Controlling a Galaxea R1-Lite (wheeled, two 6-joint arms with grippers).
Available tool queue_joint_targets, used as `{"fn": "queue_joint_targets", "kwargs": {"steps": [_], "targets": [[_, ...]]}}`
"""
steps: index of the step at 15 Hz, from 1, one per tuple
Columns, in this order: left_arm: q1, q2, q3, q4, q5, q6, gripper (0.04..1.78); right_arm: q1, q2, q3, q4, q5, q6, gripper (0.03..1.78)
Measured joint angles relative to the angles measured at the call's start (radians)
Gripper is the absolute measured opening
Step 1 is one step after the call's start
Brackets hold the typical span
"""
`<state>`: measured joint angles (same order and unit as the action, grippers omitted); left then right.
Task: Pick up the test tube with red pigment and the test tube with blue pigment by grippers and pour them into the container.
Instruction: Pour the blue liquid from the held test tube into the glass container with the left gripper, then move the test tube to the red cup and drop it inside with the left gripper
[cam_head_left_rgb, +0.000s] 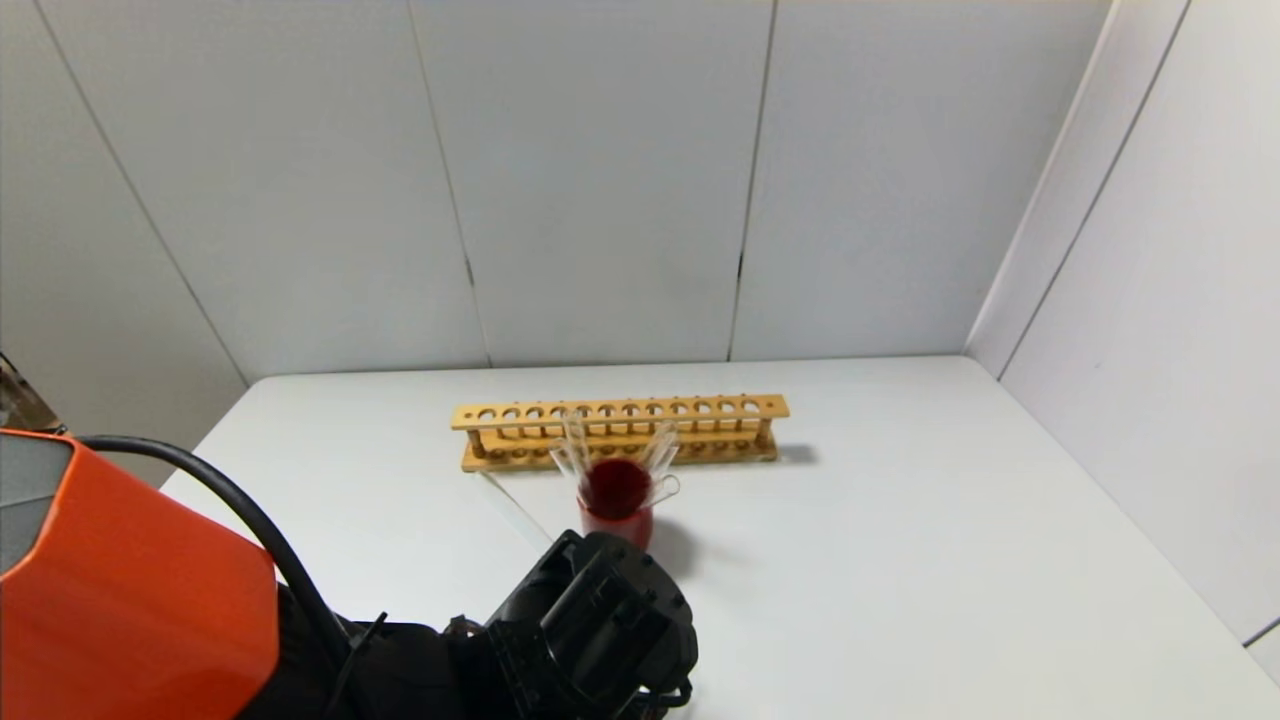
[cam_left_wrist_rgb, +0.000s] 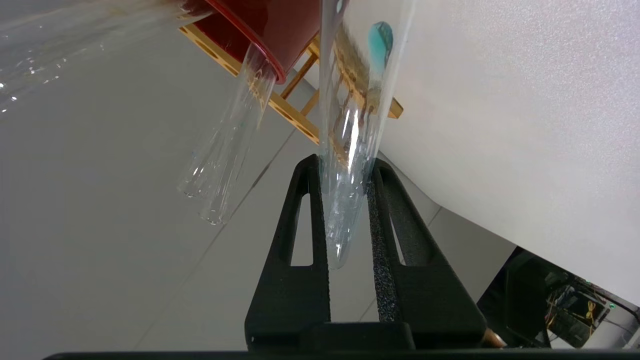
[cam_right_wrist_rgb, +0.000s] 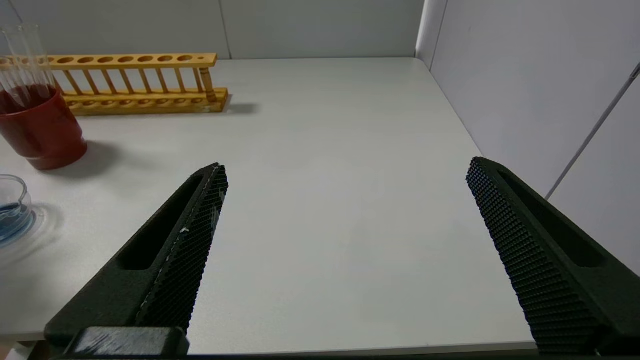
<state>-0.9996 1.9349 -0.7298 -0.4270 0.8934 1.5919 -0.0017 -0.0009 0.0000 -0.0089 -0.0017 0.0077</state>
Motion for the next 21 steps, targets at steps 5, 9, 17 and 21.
{"fn": "queue_joint_targets", "kwargs": {"steps": [5, 9, 17, 21], "targets": [[0.003, -0.006, -0.001, 0.000, 0.002, 0.009, 0.30, 0.000, 0.000, 0.000, 0.000, 0.000, 0.000, 1.74], [0.006, -0.006, -0.004, -0.005, 0.007, 0.010, 0.30, 0.000, 0.000, 0.000, 0.000, 0.000, 0.000, 1.74], [0.004, -0.078, 0.003, -0.021, -0.006, -0.213, 0.30, 0.000, 0.000, 0.000, 0.000, 0.000, 0.000, 1.74], [-0.014, -0.130, -0.008, -0.021, -0.014, -0.632, 0.30, 0.000, 0.000, 0.000, 0.000, 0.000, 0.000, 1.74]]}}
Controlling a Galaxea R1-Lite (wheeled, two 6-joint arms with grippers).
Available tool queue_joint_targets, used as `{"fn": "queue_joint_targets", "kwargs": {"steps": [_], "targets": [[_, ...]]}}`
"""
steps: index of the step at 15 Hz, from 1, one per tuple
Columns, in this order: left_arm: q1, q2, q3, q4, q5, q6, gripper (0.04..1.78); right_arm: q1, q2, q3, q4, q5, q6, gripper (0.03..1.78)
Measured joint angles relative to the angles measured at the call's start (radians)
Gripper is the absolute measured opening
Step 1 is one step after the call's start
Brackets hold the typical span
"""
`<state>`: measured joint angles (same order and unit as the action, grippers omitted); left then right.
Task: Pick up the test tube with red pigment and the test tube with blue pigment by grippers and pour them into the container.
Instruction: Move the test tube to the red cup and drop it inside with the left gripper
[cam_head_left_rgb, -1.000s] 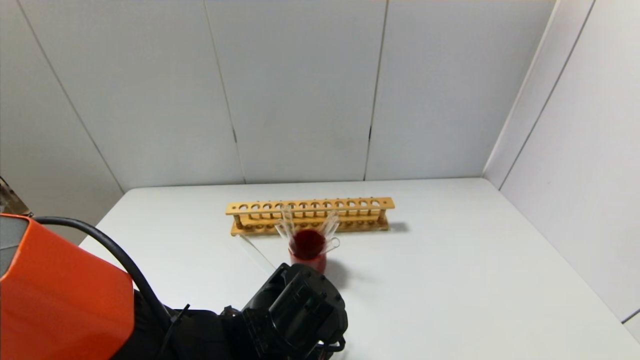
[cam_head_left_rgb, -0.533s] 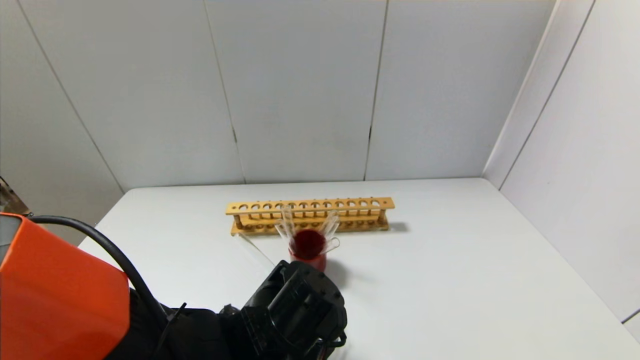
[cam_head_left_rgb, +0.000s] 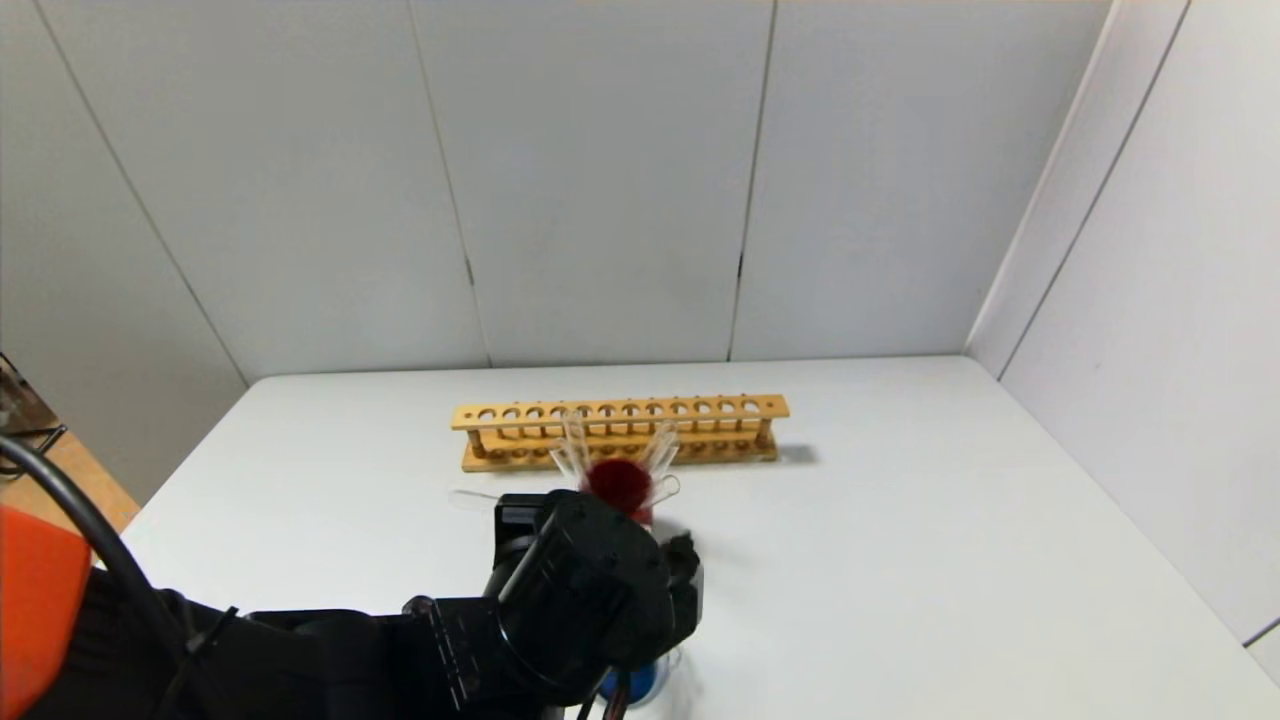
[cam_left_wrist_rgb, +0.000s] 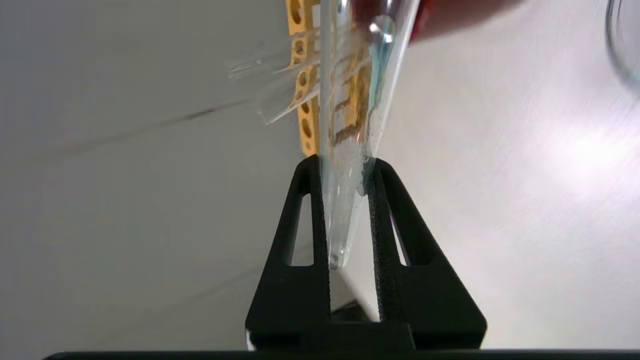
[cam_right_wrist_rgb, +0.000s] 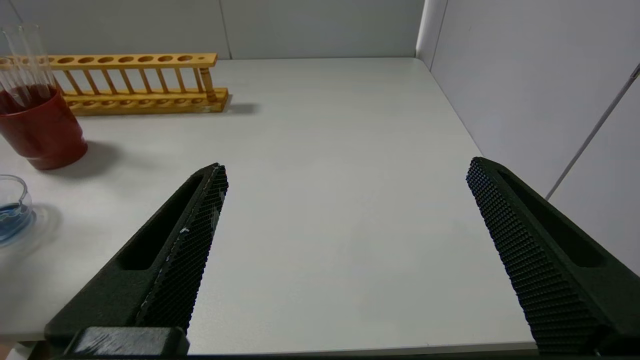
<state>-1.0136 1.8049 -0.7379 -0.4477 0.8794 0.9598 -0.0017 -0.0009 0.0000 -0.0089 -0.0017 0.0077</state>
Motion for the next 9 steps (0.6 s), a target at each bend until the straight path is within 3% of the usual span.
{"fn": "queue_joint_targets", "kwargs": {"steps": [4, 6, 9], "targets": [[-0.031, -0.027, -0.036, -0.015, -0.011, -0.503, 0.30, 0.000, 0.000, 0.000, 0.000, 0.000, 0.000, 1.74], [-0.035, -0.038, -0.071, -0.085, -0.021, -0.724, 0.30, 0.000, 0.000, 0.000, 0.000, 0.000, 0.000, 1.74], [-0.023, -0.061, -0.106, -0.248, -0.079, -0.858, 0.30, 0.000, 0.000, 0.000, 0.000, 0.000, 0.000, 1.74]]}}
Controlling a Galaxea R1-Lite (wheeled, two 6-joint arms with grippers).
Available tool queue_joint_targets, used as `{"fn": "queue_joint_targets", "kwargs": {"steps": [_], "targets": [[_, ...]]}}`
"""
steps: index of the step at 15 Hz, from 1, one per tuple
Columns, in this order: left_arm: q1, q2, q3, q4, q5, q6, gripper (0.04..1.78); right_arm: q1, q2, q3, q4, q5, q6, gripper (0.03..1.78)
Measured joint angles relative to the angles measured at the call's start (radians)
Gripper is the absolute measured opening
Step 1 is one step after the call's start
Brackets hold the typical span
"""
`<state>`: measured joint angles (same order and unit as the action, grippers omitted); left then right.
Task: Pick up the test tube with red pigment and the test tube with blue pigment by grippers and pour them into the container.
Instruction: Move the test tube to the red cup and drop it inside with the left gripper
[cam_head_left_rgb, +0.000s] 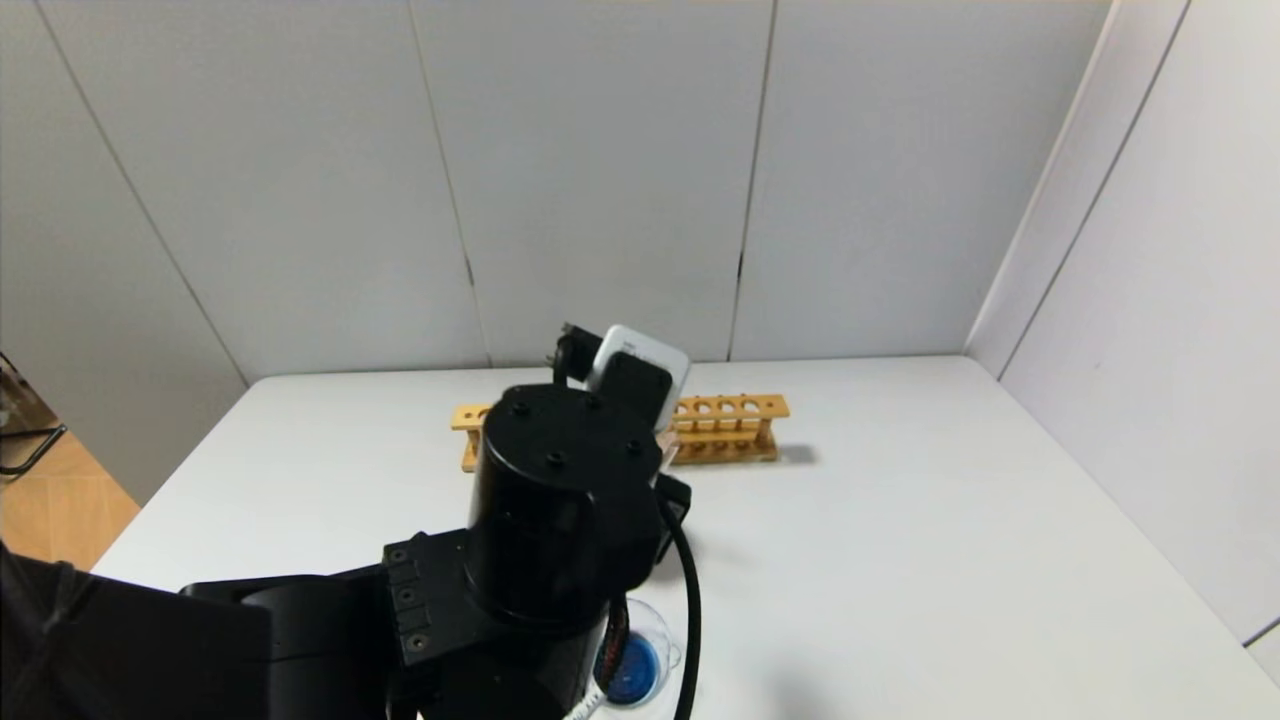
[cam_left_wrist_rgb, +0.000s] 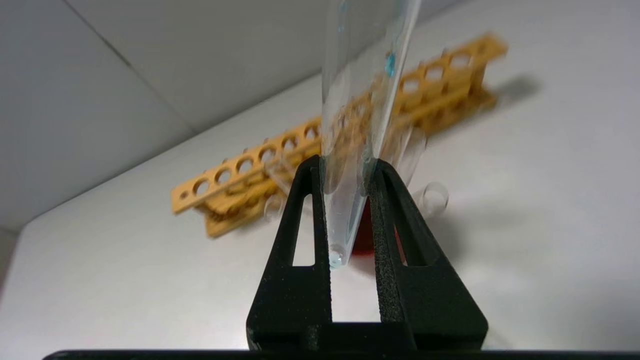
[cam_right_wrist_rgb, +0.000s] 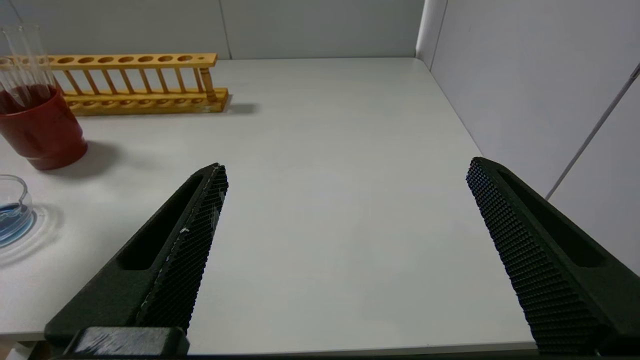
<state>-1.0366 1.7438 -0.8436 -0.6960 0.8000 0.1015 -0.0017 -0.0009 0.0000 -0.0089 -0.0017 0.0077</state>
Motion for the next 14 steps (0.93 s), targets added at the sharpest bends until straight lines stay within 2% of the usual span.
{"fn": "queue_joint_targets", "kwargs": {"steps": [2, 5, 8, 11, 14], "targets": [[0.016, -0.009, -0.006, -0.059, -0.026, -0.002, 0.30, 0.000, 0.000, 0.000, 0.000, 0.000, 0.000, 1.74], [0.031, -0.007, 0.001, -0.064, -0.059, -0.028, 0.30, 0.000, 0.000, 0.000, 0.000, 0.000, 0.000, 1.74], [0.062, 0.009, -0.005, -0.089, -0.129, -0.090, 0.30, 0.000, 0.000, 0.000, 0.000, 0.000, 0.000, 1.74], [0.098, 0.036, -0.003, -0.133, -0.137, -0.097, 0.30, 0.000, 0.000, 0.000, 0.000, 0.000, 0.000, 1.74], [0.137, 0.060, 0.004, -0.143, -0.181, -0.121, 0.30, 0.000, 0.000, 0.000, 0.000, 0.000, 0.000, 1.74]]}}
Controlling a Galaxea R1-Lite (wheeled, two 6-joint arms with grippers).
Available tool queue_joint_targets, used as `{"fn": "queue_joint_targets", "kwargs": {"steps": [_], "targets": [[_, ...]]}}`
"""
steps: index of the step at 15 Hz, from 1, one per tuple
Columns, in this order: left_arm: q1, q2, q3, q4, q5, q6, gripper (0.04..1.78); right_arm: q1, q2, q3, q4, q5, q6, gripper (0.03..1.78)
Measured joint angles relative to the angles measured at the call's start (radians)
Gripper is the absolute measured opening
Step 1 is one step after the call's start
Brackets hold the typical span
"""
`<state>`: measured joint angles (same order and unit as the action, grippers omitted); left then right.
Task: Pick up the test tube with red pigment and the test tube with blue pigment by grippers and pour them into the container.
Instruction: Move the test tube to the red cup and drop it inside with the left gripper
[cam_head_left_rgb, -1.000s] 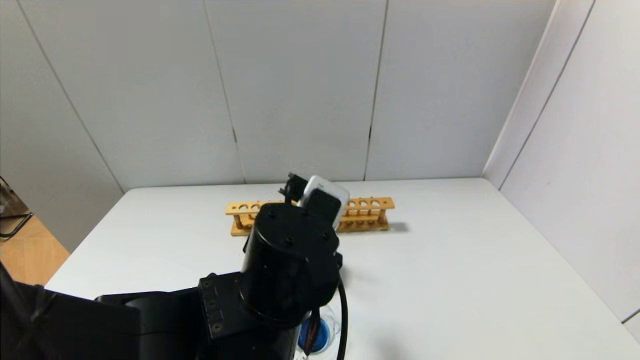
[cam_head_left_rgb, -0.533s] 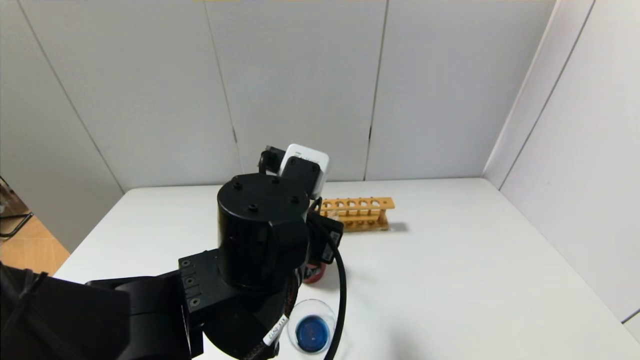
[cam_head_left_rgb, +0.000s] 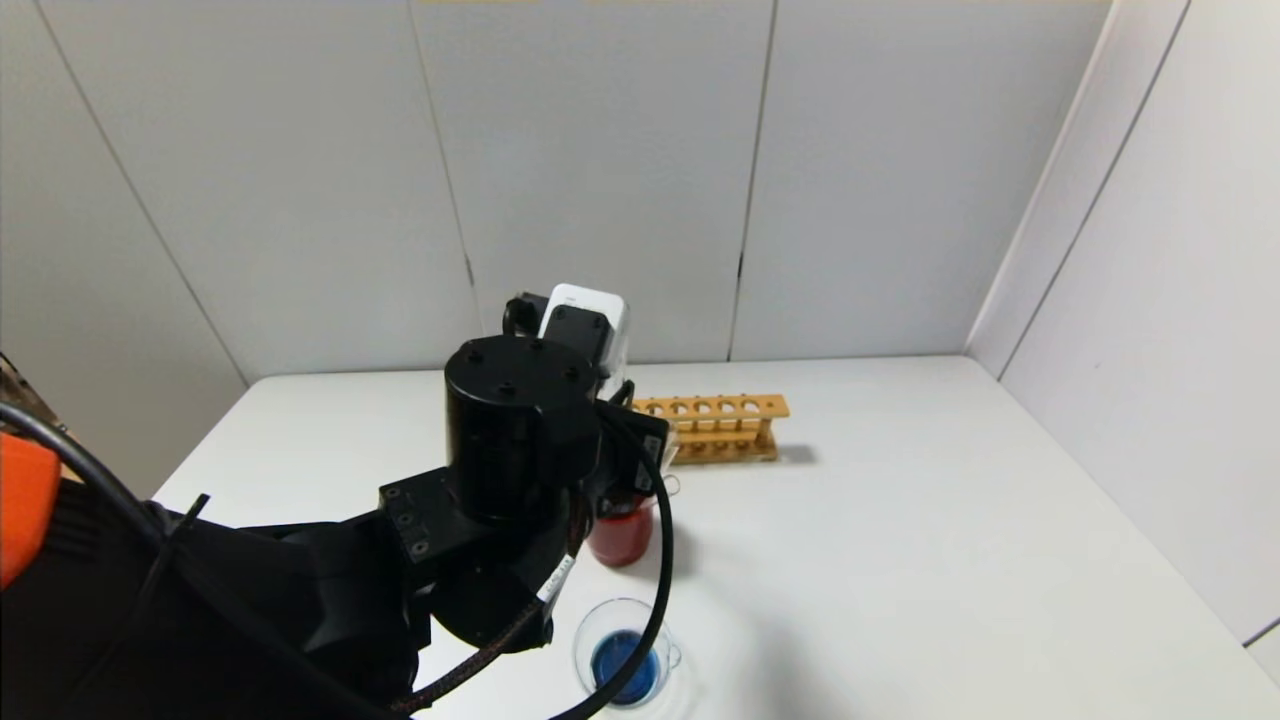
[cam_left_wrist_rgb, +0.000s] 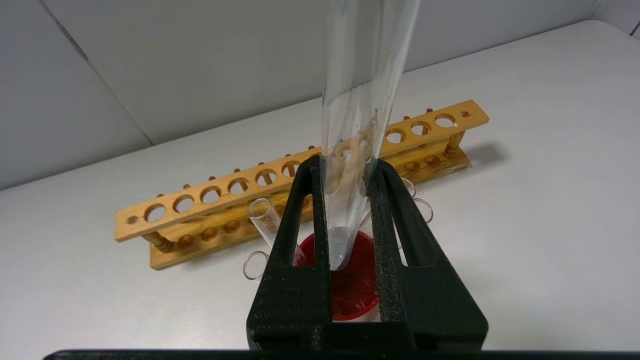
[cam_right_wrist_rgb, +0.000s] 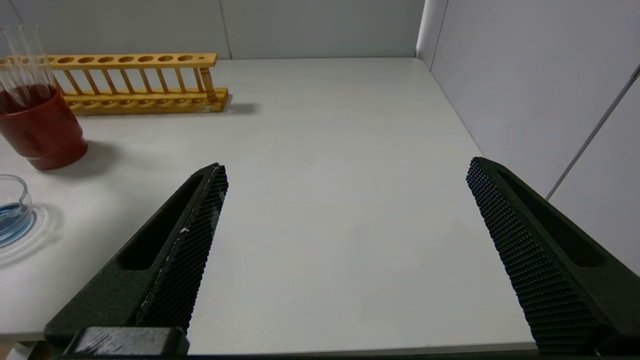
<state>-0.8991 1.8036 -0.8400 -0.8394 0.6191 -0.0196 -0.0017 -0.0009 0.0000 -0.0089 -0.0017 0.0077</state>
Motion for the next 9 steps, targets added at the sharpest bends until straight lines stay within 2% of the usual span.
{"fn": "queue_joint_targets", "kwargs": {"steps": [9], "targets": [[0.046, 0.144, 0.002, -0.092, -0.014, -0.038, 0.30, 0.000, 0.000, 0.000, 0.000, 0.000, 0.000, 1.74]]}}
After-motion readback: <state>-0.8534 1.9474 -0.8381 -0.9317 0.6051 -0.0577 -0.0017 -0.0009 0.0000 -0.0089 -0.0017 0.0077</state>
